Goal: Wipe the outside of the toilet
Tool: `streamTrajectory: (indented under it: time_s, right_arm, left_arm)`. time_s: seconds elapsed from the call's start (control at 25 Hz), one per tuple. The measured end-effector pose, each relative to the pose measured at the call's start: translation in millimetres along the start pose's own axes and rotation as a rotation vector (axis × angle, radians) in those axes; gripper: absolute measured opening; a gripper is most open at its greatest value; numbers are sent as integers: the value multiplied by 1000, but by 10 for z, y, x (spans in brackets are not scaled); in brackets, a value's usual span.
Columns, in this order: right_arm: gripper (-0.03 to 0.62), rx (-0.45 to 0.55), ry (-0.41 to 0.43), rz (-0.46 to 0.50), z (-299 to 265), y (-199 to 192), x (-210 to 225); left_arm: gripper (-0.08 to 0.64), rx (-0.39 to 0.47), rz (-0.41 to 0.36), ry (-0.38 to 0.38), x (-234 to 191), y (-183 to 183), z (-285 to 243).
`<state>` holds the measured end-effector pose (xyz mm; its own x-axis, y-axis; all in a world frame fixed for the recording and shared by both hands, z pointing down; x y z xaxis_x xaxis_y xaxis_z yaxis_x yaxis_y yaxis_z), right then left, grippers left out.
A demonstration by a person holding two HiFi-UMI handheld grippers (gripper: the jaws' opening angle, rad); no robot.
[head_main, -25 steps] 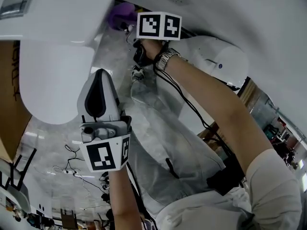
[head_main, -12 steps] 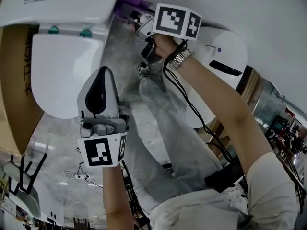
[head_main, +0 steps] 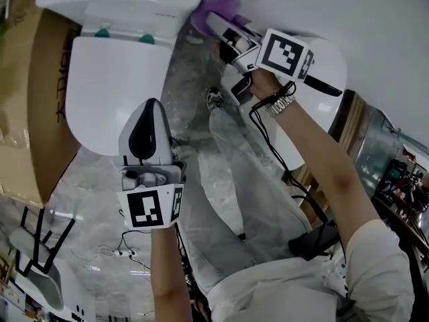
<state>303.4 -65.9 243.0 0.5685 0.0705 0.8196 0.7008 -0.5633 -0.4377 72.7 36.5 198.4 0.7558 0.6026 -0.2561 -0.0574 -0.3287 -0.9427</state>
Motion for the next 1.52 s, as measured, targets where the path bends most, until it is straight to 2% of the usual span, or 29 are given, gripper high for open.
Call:
streamTrajectory:
  time_s: [0.2,0.36,0.52,0.64,0.72,0.84,0.96,1.04,1.16,1.28,1.52]
  right_arm:
    - [101,-61,-37,13,205,-507,-378]
    - [101,-115,-74,14,104,-901,-476]
    - [101,-148,-152,-10,-87,-1212,-222]
    - [101,-159,-245,-48,-196,-1326,135]
    - [101,-164,-291,-96,-261,-1354,346]
    - [101,-180,-348,-150,-335,-1376,589]
    - [101,-215,-425,-122,-350,-1431,802]
    - [101,-227,-465,-104,-428,-1448,914]
    - [101,-235,-536,-87,-542,-1486,1042]
    - [101,-228,-617,-116,-655,-1604,1150]
    - [101,-215,-646,-158,-1136,-1813,1137]
  left_arm:
    - [6,26,-7,20,-293,213,511]
    - [6,46,8,85,-625,238,779]
    - [6,33,37,153,-928,109,856]
    - [6,8,42,165,-1075,49,738]
    - [6,-4,43,159,-1128,39,619]
    - [6,-33,12,111,-1147,59,364]
    - [6,-39,-29,64,-1142,148,121]
    - [6,-31,-54,61,-1195,217,-14]
    - [6,-42,-33,67,-1305,199,-118]
    - [6,-74,-9,41,-1458,40,-144]
    - [6,-118,-22,-29,-1876,-89,-279]
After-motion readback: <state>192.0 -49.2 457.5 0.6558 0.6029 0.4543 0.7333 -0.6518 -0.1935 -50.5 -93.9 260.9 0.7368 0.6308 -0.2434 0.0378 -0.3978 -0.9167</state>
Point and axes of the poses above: the fingertips, and each gripper's own axes: z backward along the fingers, x to its right, y out of its top, the point moved 6 cm from there along z, backward along the fingers, and after that the axes turned 6 degrees about -z, right-handed, at the moved point
